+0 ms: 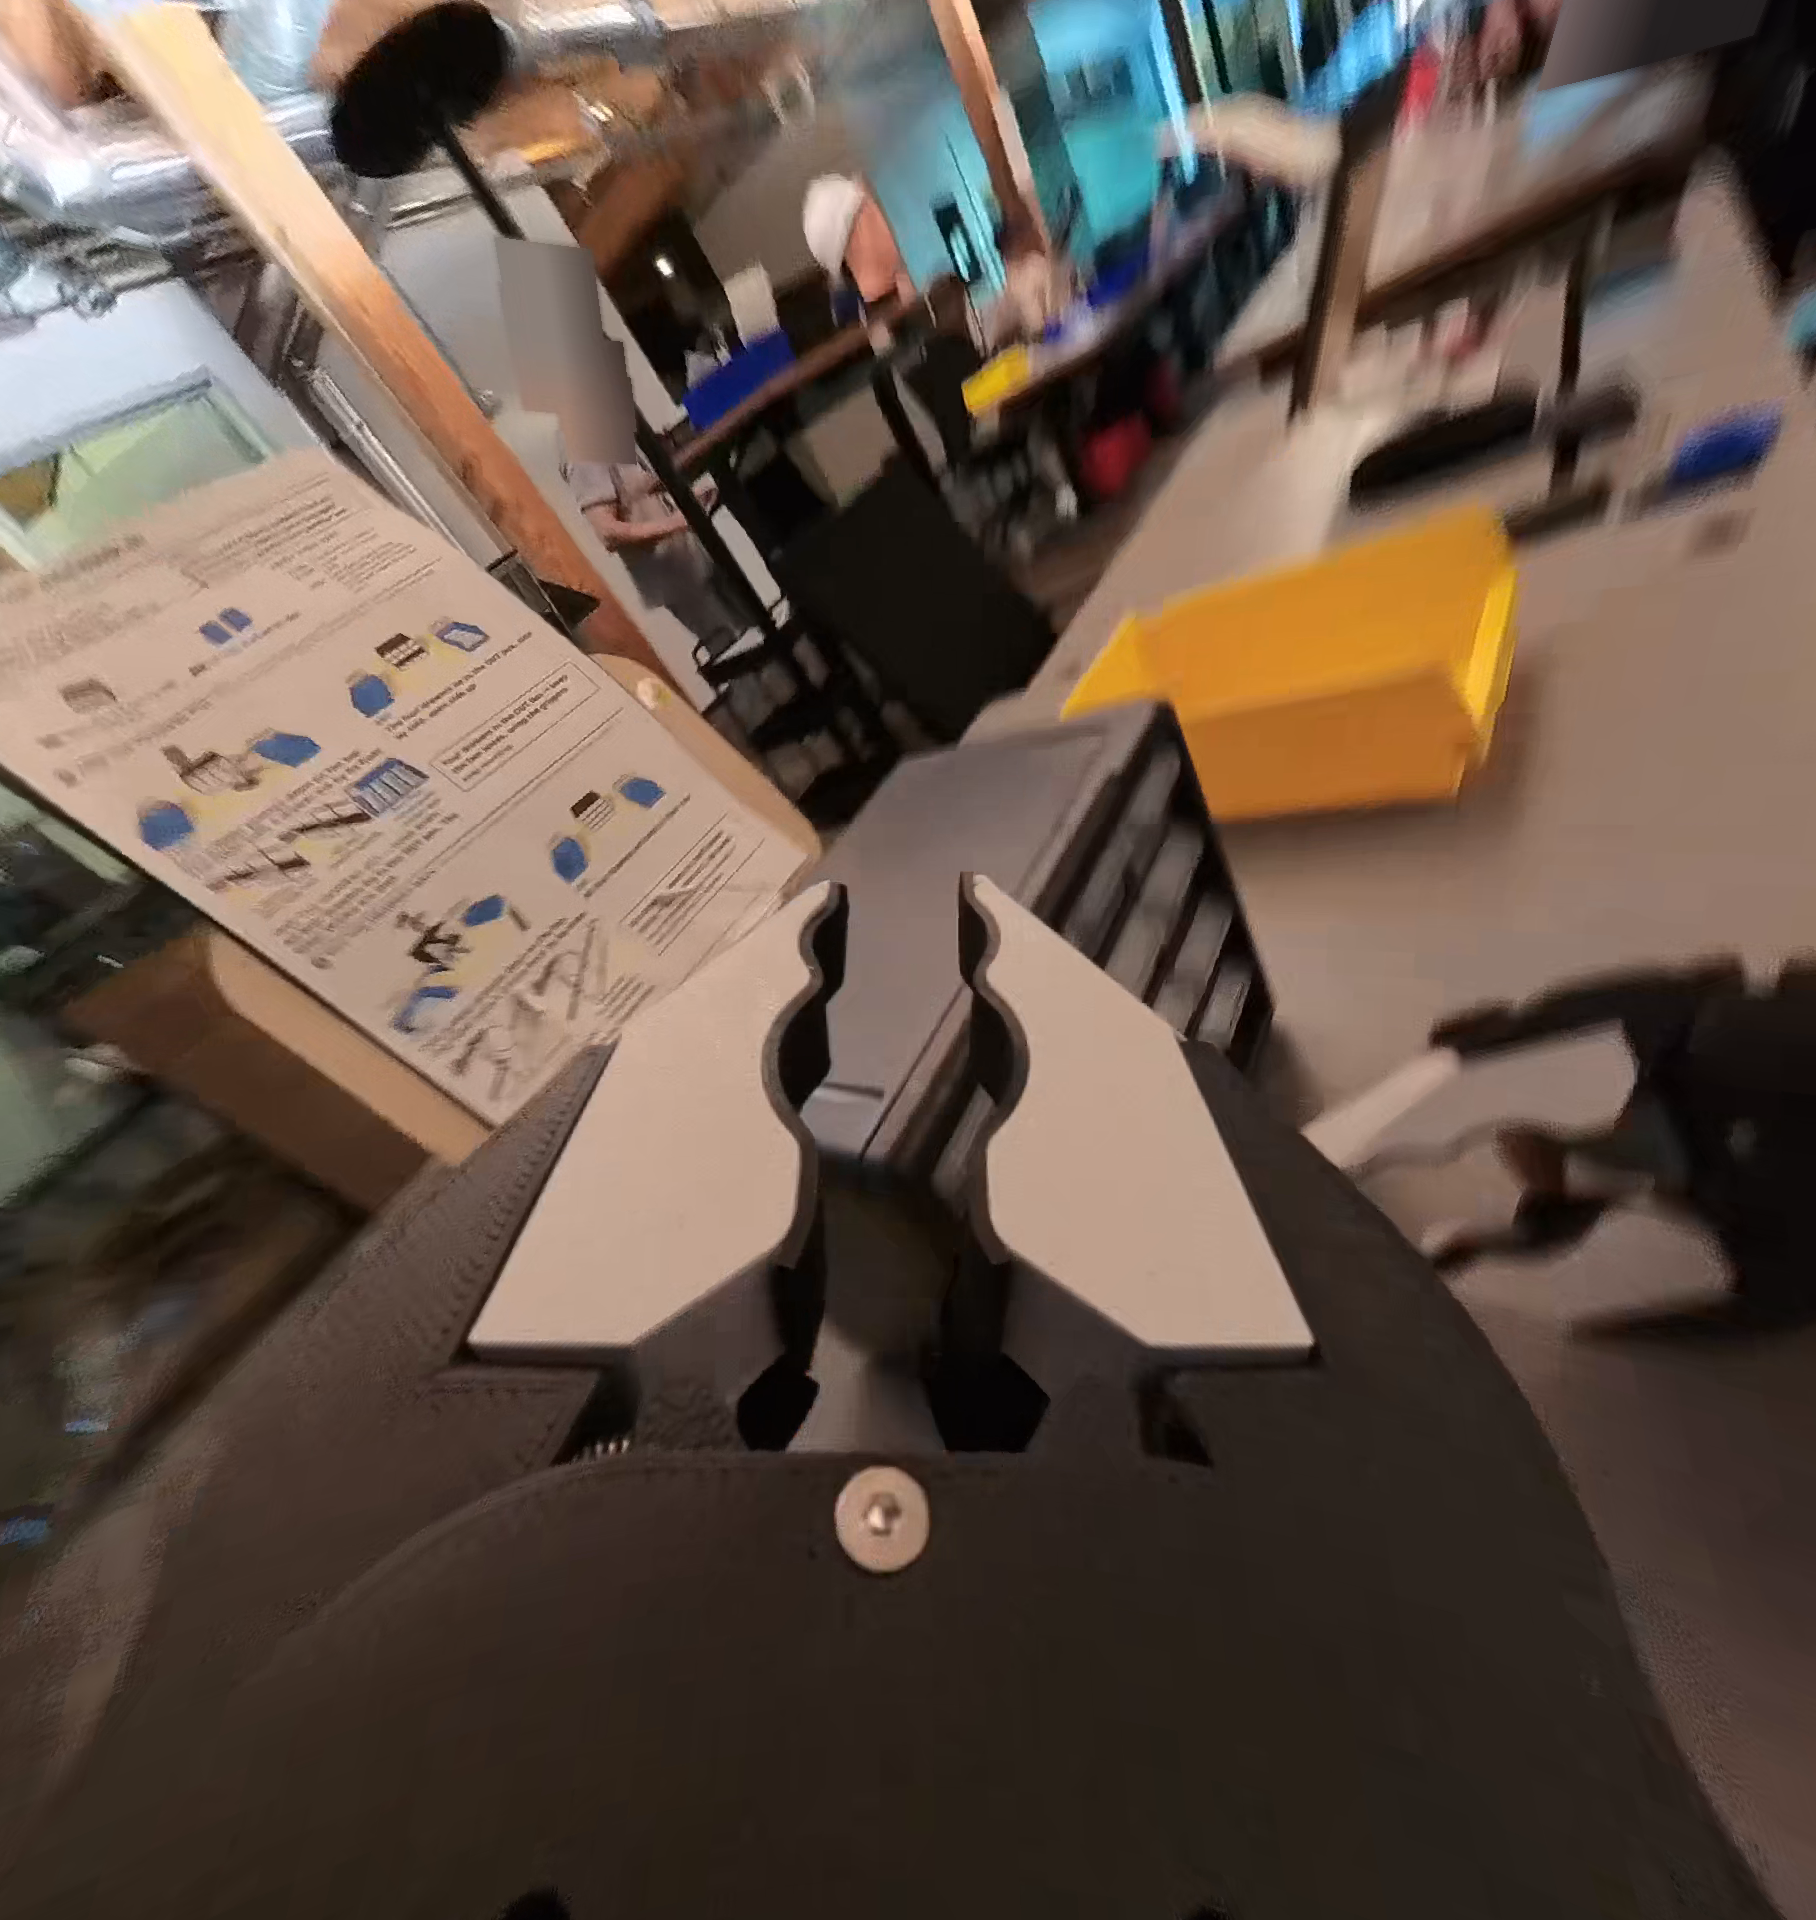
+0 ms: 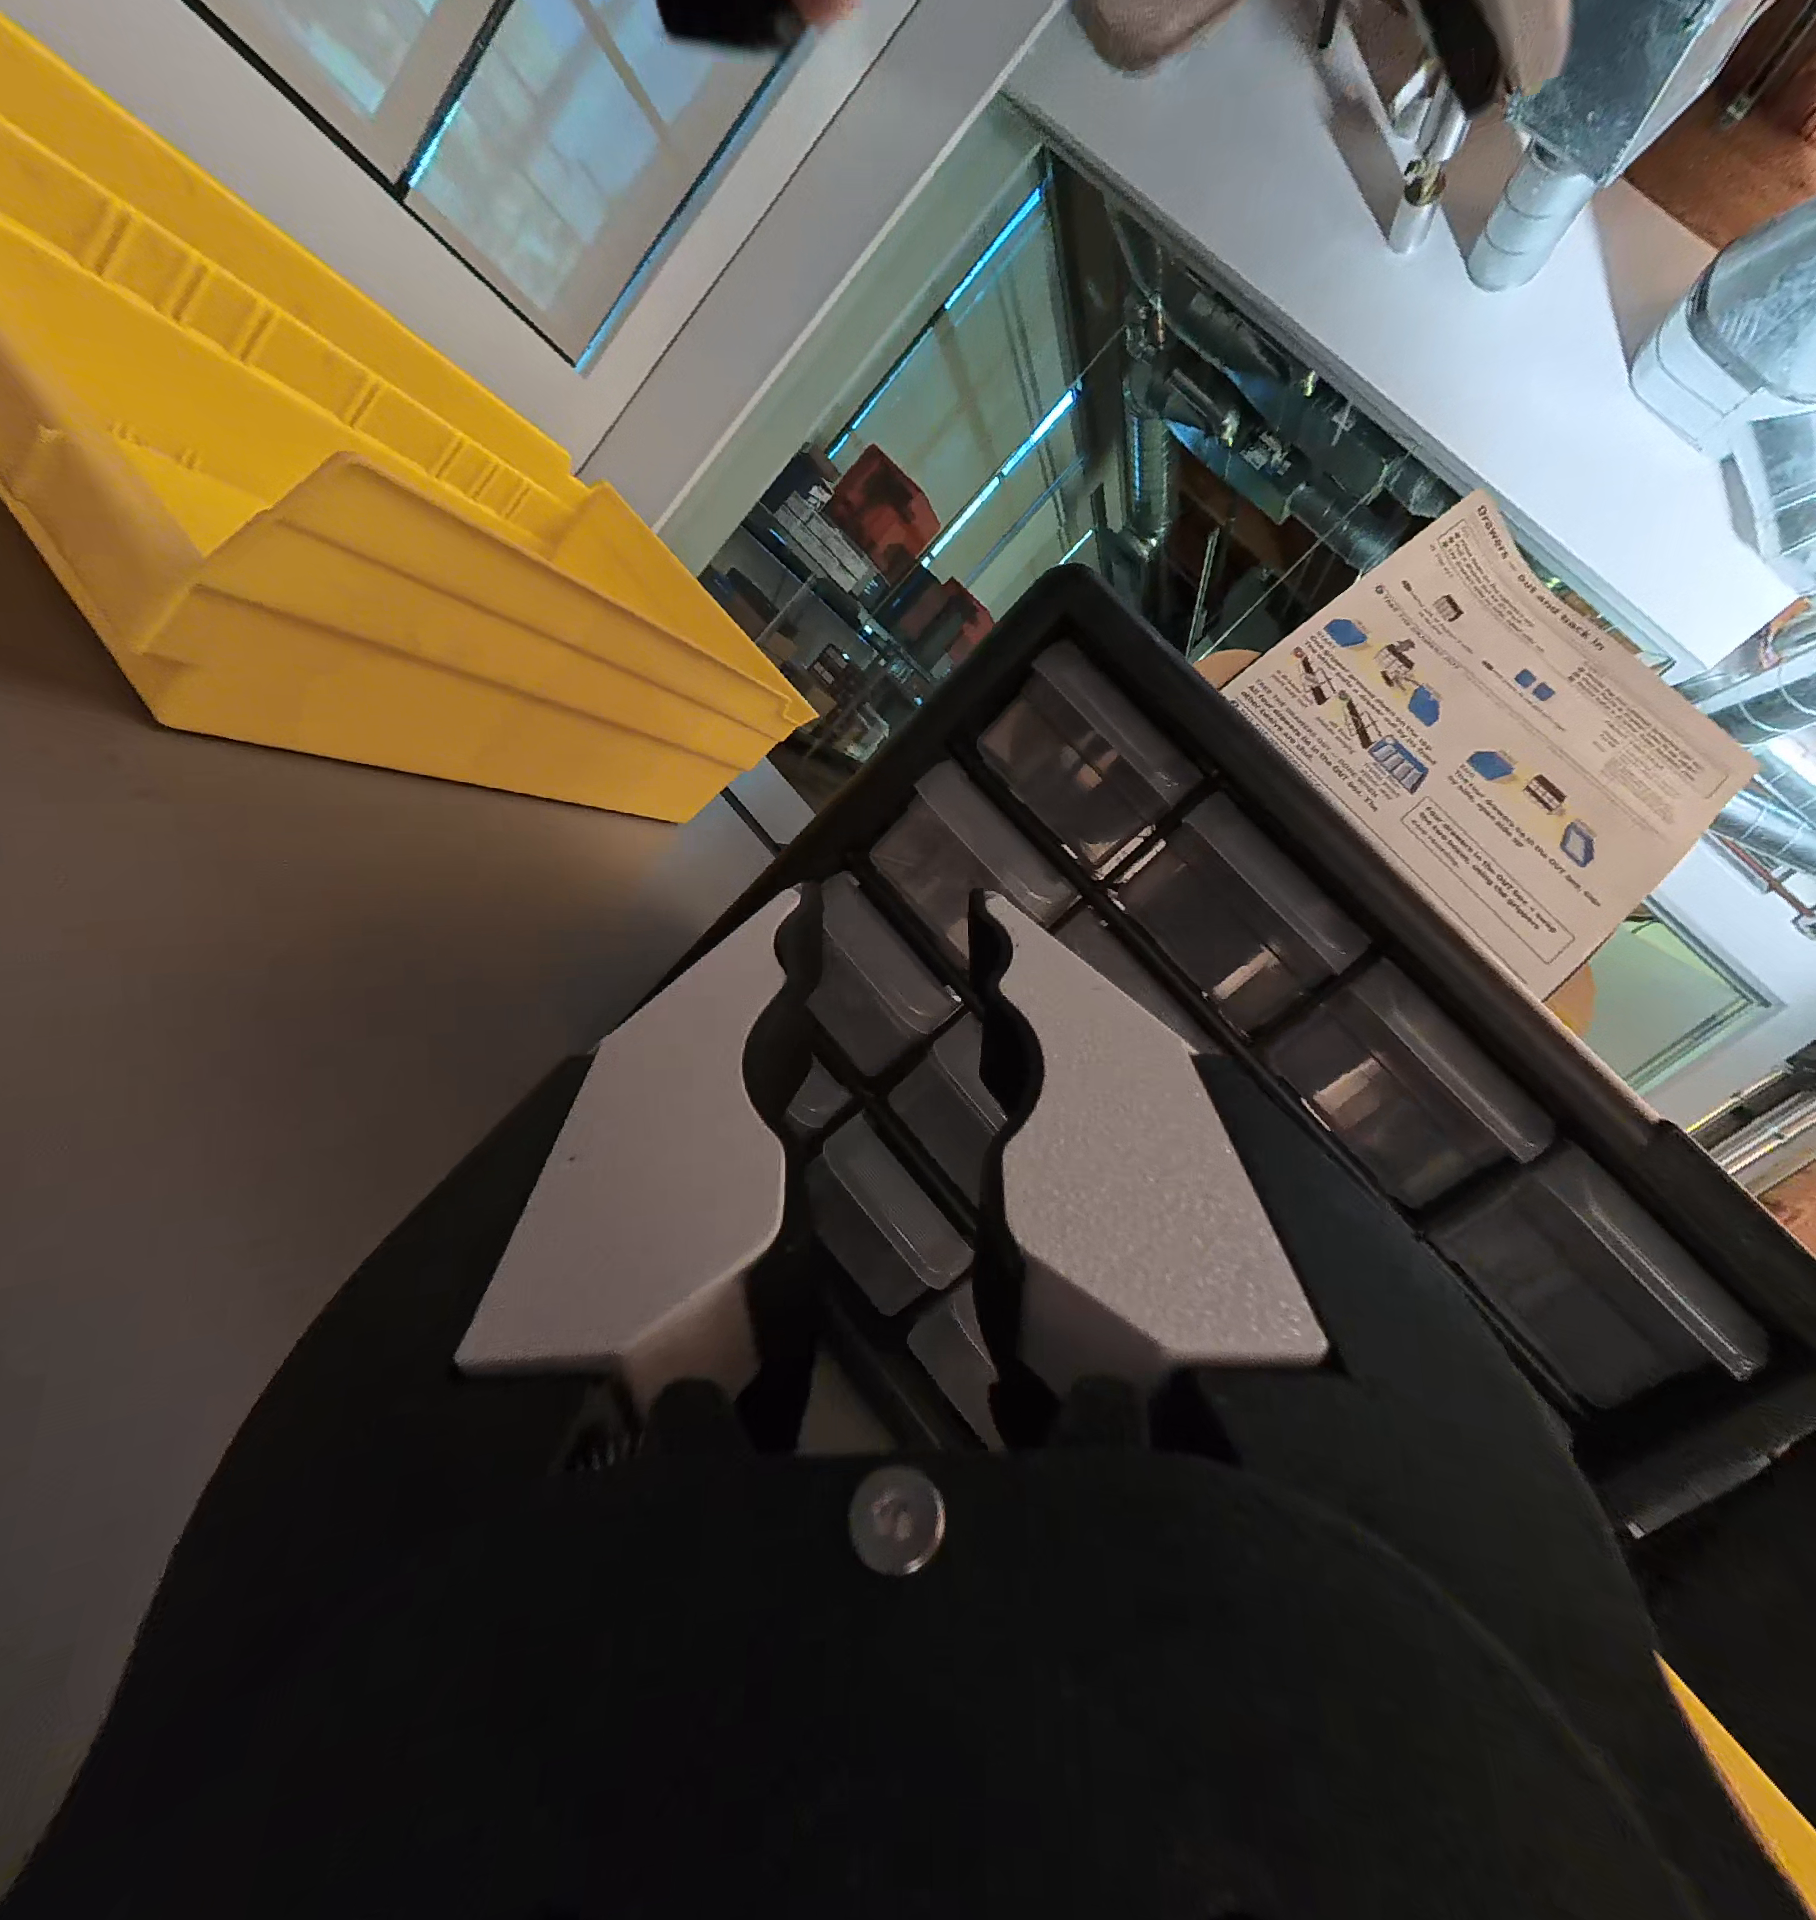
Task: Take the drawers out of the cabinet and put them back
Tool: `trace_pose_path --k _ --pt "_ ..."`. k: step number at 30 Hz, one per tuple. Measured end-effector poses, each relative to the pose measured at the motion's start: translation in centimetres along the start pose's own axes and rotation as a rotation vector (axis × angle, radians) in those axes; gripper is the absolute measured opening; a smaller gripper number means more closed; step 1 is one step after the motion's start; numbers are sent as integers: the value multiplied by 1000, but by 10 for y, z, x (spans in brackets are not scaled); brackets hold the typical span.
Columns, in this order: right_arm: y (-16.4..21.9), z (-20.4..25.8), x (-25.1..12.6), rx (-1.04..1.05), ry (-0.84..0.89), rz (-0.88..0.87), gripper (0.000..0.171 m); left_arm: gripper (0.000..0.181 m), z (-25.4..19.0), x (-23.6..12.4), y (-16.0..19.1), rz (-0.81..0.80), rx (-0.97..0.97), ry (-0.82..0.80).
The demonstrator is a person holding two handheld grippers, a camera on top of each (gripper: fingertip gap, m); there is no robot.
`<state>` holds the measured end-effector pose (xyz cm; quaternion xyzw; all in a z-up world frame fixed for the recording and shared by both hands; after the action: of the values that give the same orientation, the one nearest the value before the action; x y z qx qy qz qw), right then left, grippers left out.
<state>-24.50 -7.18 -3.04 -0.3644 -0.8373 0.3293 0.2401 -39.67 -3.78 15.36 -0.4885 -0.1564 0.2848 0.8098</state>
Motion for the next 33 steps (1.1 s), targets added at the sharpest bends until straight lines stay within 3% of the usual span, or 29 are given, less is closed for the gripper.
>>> trace_pose_path --k 4,8,11,16,22,26,33 --pt "1 -6 -2 71 -4 -22 27 0 37 36 5 -133 -292 156" --pt "1 -9 -4 89 -11 -39 26 0 61 68 14 -12 -325 328" --pt "-2 -8 -5 108 -23 -59 26 0 64 74 13 -92 -298 377" --pt "-6 -5 -5 81 -34 -75 26 0 69 82 17 -176 -322 319" --pt "-4 -9 -8 113 -30 -90 26 0 51 58 6 -338 -323 143" --pt "-3 -8 -8 116 -52 -86 26 0 40 54 23 -259 -195 33" --pt "-7 -11 -9 173 -70 -96 25 0 53 81 36 -30 -244 107"
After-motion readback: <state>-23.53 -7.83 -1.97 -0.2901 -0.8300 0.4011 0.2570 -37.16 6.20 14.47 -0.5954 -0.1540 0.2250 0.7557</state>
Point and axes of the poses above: each gripper's, where its closed fingertips meet, x out along the fingers, y out of its underside, z = x × y across the jaws, the point moved 9 cm from there along -x, back along the fingers, and after that the axes turned 2 degrees about x, right-handed, at the moved point
